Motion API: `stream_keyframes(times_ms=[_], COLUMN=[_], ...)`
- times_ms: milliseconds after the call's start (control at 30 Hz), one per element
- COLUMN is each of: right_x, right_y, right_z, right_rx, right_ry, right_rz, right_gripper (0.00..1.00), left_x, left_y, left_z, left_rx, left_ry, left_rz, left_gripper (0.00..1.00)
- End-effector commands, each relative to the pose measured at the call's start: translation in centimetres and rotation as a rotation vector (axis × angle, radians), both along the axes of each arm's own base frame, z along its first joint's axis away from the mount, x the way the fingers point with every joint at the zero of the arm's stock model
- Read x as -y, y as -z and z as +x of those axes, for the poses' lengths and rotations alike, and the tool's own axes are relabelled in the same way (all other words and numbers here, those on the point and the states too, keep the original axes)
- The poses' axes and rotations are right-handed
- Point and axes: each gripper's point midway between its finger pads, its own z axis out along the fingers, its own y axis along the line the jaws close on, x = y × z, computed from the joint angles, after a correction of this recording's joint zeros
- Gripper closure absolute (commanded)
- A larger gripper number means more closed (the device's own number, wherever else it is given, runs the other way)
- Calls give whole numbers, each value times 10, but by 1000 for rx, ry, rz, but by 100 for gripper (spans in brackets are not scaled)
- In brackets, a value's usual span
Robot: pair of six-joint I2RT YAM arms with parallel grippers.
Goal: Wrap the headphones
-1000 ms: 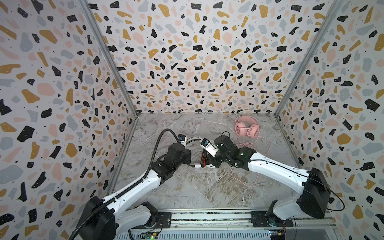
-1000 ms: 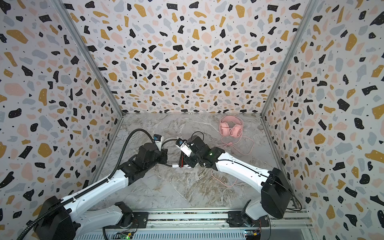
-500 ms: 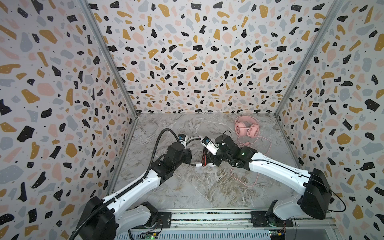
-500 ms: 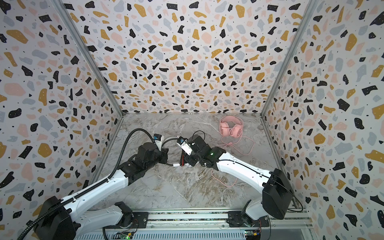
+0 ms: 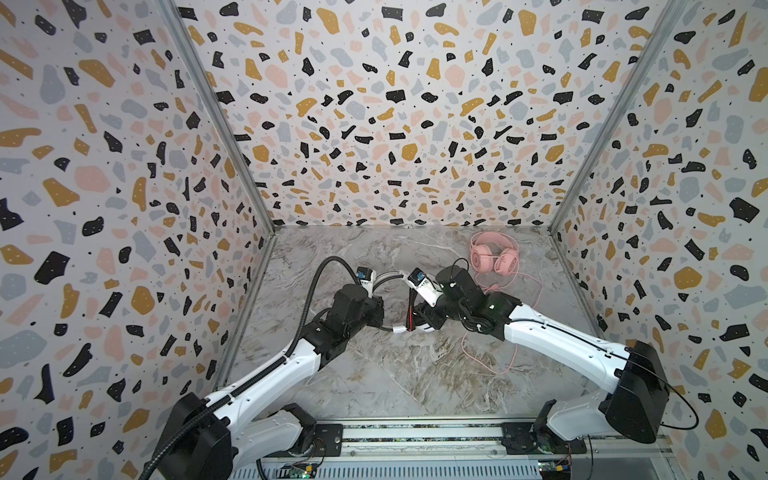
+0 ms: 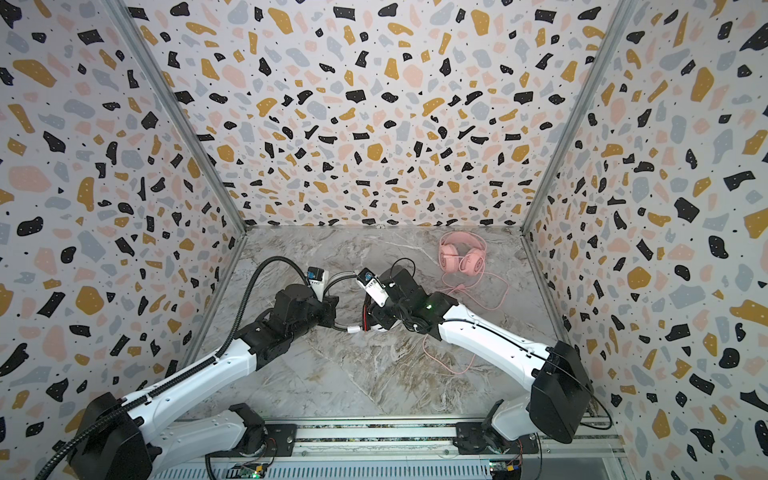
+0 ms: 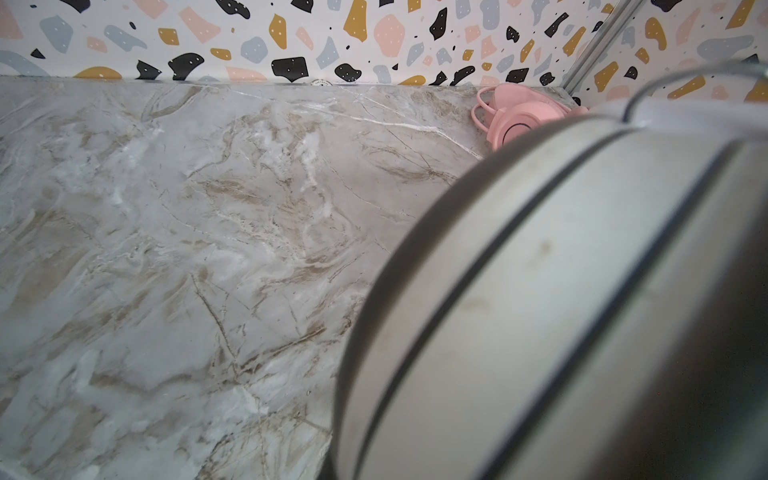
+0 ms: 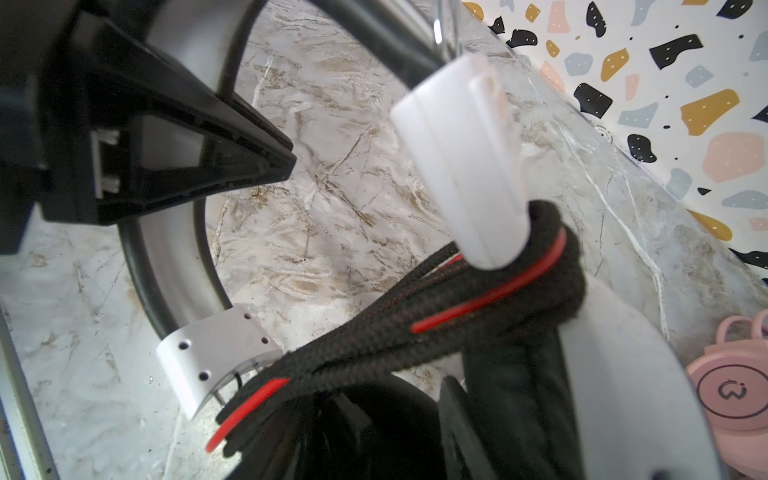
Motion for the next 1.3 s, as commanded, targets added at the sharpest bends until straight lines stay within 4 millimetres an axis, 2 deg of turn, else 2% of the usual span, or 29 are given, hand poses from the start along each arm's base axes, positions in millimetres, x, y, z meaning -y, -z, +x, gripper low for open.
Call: stream_keyframes(times_ms=[0, 100, 200, 333, 400, 500, 567, 900, 1100, 1267], right_x=[29, 25, 25, 26, 26, 27, 26, 34, 24, 24], right_y=[-69, -81, -88, -85, -86, -87, -90, -123, -128, -135], right_z=[39, 35, 33, 32, 33, 32, 31, 21, 9, 3], right_rx=[152, 140, 151, 147, 145, 140, 130, 151, 93, 100], right_ry=[179, 143, 139, 140, 145, 140, 131, 126, 52, 32], right_rz=[134, 189, 211, 211, 218, 230, 252, 410, 460, 496], right_gripper=[48, 52, 65, 73, 73, 58, 55, 53, 53, 52], left_x=[23, 21, 19, 19, 19, 18, 20, 18, 14, 12], left_y=[6, 12, 19, 25, 25, 27, 29, 46, 54, 54], left_z=[-28, -29, -29, -30, -29, -28, -27, -25, -23, -21], left_rx=[-49, -63, -79, -93, -94, -97, -104, -140, -159, -164], left_ry=[175, 173, 164, 160, 160, 155, 159, 153, 140, 133], left_rz=[-23, -15, -3, -2, -1, 8, 11, 38, 46, 44], left_gripper=[100, 100, 100, 100, 100, 100, 100, 100, 100, 100])
